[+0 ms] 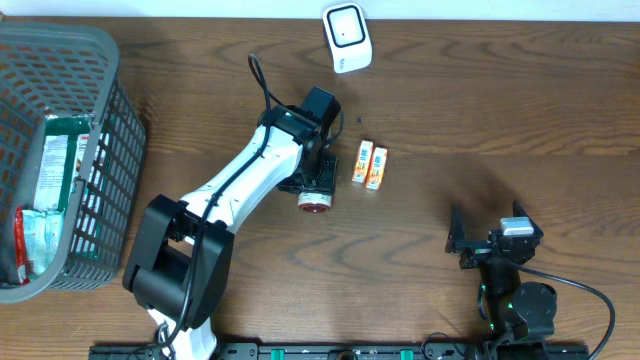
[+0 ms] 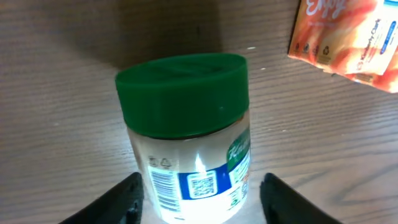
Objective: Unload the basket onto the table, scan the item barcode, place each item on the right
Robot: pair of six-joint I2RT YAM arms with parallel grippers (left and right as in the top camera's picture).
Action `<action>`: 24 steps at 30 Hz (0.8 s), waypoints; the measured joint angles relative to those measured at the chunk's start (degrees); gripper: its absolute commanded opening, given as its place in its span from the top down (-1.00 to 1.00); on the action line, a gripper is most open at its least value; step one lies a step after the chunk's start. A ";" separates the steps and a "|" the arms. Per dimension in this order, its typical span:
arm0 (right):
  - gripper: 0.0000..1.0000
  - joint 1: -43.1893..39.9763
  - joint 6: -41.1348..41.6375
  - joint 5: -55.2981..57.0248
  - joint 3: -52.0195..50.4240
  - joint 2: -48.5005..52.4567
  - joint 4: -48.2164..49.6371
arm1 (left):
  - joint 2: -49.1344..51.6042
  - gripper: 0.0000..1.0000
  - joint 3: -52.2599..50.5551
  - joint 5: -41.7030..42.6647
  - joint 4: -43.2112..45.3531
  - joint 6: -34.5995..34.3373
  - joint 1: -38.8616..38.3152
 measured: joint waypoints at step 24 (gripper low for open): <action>-0.99 0.00 0.00 0.00 0.00 0.00 0.00 | 0.00 -0.43 -0.48 -0.55 1.11 6.91 0.57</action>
